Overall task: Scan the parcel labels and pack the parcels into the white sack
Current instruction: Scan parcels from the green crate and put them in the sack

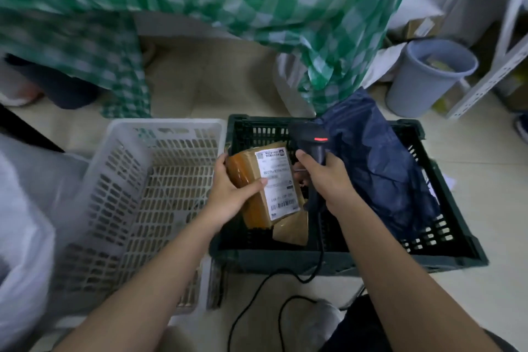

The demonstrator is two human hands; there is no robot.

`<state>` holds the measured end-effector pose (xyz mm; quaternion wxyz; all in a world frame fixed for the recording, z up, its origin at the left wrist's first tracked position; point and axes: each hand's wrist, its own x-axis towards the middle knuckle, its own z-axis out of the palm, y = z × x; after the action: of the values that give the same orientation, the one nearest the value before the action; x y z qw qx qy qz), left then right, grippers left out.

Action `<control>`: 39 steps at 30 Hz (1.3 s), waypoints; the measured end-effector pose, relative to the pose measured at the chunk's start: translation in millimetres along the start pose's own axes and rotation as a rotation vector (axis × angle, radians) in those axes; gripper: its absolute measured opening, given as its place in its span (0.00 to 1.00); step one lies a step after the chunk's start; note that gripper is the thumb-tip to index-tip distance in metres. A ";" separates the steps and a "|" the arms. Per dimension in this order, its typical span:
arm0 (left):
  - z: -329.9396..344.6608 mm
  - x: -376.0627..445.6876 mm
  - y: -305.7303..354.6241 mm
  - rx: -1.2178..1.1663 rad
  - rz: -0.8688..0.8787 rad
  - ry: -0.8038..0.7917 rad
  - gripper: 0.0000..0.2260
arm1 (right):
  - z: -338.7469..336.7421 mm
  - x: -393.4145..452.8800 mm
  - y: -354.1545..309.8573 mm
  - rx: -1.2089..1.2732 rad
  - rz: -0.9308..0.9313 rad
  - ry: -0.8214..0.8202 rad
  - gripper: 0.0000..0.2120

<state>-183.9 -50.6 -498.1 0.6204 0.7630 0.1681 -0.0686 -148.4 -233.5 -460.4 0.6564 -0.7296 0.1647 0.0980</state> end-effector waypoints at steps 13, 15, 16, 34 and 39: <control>-69.1 -107.6 1.9 -0.355 -0.062 0.119 0.35 | 33.7 -133.5 27.8 0.137 -0.036 0.070 0.08; -70.9 -122.0 -3.8 -0.385 -0.086 0.150 0.33 | 43.0 -146.4 33.6 0.195 -0.014 0.084 0.08; -71.1 -127.3 -8.3 -0.382 -0.103 0.172 0.33 | 47.1 -150.7 37.0 0.209 -0.011 0.093 0.08; -103.4 -119.2 -17.6 0.802 0.276 -0.092 0.32 | 70.1 -162.0 81.4 0.095 -0.081 0.189 0.16; -107.9 -115.9 -38.4 0.601 0.097 -0.064 0.22 | 75.5 -165.9 83.5 0.149 -0.072 0.313 0.15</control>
<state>-316.5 40.9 -473.4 0.3743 0.9170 0.0843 -0.1096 -327.5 -147.2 -487.1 0.6781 -0.6907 0.2456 -0.0528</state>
